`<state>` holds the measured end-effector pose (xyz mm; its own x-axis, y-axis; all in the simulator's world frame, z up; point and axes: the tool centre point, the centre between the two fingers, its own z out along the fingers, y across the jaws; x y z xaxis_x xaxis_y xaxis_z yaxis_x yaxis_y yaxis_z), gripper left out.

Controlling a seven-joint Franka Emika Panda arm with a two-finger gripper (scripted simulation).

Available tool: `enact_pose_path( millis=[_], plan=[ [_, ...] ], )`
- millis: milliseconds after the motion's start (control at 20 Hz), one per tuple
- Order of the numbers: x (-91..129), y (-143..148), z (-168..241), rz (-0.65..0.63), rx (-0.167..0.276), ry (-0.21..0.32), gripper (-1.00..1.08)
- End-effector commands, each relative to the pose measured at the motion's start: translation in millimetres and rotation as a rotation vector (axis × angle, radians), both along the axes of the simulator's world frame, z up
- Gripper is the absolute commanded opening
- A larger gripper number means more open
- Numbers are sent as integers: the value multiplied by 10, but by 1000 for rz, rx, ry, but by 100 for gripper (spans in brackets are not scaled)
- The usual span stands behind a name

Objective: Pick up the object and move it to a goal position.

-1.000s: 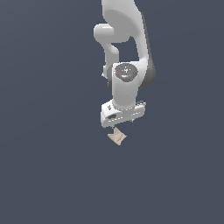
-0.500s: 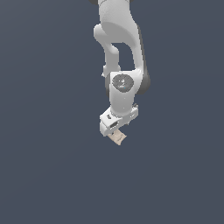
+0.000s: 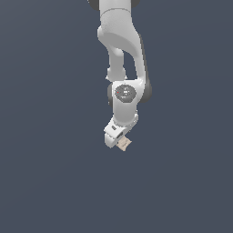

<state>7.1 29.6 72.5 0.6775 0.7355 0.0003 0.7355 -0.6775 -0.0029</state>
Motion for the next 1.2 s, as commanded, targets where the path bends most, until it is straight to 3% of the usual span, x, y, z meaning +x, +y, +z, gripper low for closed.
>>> enact_pose_path(
  millis=[0,600,1150],
  plan=[
    [3,-11,-44,39,-1,-1,100],
    [3,-25,-132,83,-2,-2,100],
    [-4,-28,-581,87,-2,-2,100]
  ],
)
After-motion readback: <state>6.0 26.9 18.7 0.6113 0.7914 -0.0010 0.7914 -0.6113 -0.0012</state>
